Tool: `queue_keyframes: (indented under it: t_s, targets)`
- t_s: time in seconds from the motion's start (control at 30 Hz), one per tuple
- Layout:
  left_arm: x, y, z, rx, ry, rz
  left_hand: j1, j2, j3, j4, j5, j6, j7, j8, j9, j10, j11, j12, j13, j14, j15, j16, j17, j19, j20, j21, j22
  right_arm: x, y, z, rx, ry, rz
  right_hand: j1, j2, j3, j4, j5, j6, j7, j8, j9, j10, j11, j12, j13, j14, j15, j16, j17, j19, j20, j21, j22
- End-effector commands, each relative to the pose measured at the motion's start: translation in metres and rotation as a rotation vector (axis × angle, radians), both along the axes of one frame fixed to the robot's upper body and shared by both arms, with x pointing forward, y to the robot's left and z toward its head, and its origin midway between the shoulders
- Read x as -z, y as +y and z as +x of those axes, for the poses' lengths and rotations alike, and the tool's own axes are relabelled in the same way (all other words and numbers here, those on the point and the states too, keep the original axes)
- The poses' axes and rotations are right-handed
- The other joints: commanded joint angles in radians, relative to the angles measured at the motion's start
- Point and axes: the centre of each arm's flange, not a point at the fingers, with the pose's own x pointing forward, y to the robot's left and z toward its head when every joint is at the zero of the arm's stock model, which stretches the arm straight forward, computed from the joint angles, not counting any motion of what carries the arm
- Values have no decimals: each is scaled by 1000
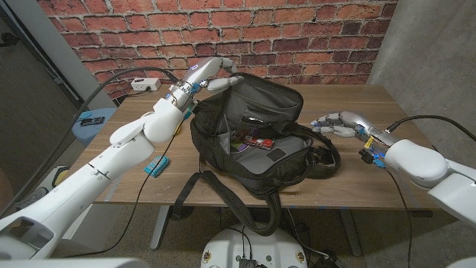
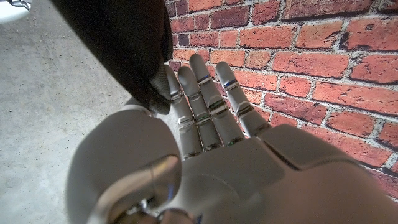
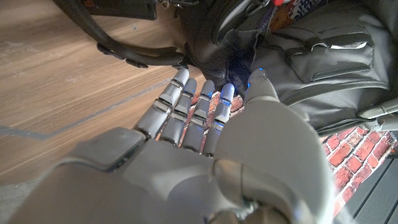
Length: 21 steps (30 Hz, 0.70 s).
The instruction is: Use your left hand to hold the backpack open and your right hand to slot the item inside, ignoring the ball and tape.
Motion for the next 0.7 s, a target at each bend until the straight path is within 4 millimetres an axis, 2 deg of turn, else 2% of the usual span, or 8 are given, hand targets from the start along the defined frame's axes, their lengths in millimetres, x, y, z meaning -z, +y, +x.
queue_keyframes:
  t_s: [0.03, 0.7]
  targets:
    - [1, -6, -3, 27, 8, -4, 1, 6, 3, 0, 5, -1, -4, 3, 1, -1, 1, 2, 1, 1, 0, 2, 2, -2, 3, 9, -1, 0, -16, 14, -6, -8, 49, -14, 3, -4, 2, -3, -8, 2, -4, 1, -3, 8, -2, 3, -1, -111, 8, 3, 6, -9, 2, 2]
    - [2, -13, -10, 131, 125, -59, 2, 7, 3, -1, 6, -5, -4, 6, 4, -2, 1, 3, 0, -2, 3, 2, 2, -5, 3, 13, -2, -11, -23, 33, -41, -76, 125, -35, 8, -8, 11, -9, -32, 12, -14, 0, -12, 18, -6, 0, -14, -95, 6, 2, 1, -4, 0, 2]
